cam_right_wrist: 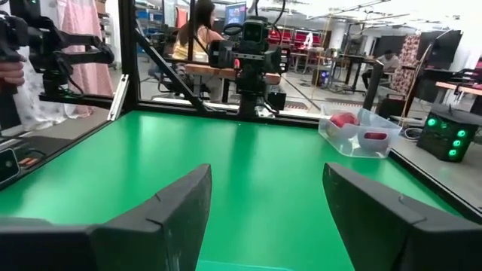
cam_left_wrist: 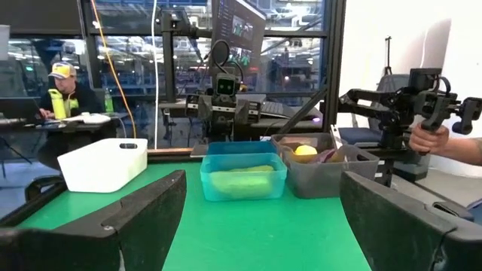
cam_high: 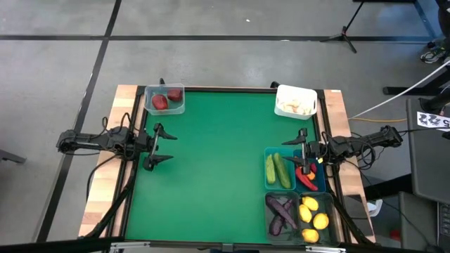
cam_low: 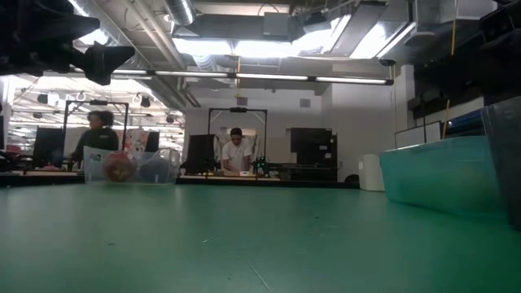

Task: Sort produce into baskets
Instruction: Return to Home Position

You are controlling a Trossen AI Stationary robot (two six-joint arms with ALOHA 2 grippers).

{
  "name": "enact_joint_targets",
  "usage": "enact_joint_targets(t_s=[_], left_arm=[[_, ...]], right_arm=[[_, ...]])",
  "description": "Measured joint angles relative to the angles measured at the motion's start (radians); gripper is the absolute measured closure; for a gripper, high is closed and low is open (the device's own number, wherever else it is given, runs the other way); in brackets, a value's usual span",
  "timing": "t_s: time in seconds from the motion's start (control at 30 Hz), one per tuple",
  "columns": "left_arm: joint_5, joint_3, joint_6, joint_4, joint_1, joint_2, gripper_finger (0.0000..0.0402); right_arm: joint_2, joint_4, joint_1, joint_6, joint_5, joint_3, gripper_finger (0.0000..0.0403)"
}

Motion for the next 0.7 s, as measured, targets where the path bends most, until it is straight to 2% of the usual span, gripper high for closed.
enact_joint_targets(t_s=[0.27, 0.43, 0.57, 0.7], left_arm=[[-0.004, 0.0, -0.026, 0.002, 0.0, 0.0, 0.0057], [-0.005, 0.0, 0.012, 0.004, 0.0, 0.0, 0.0057], [-0.005, 0.0, 0.066, -0.005, 0.002, 0.0, 0.0057], [-0.018, 0.0, 0.1, -0.007, 0.002, 0.0, 0.0057]], right_arm=[[0.0, 0.016, 0.0, -0.023, 0.052, 0.0, 0.015], [0.0, 0.002, 0.0, -0.028, -0.132, 0.0, 0.015], [0.0, -0.018, -0.007, 0.013, -0.18, 0.0, 0.015], [-0.002, -0.024, -0.08, 0.022, -0.251, 0.0, 0.015]])
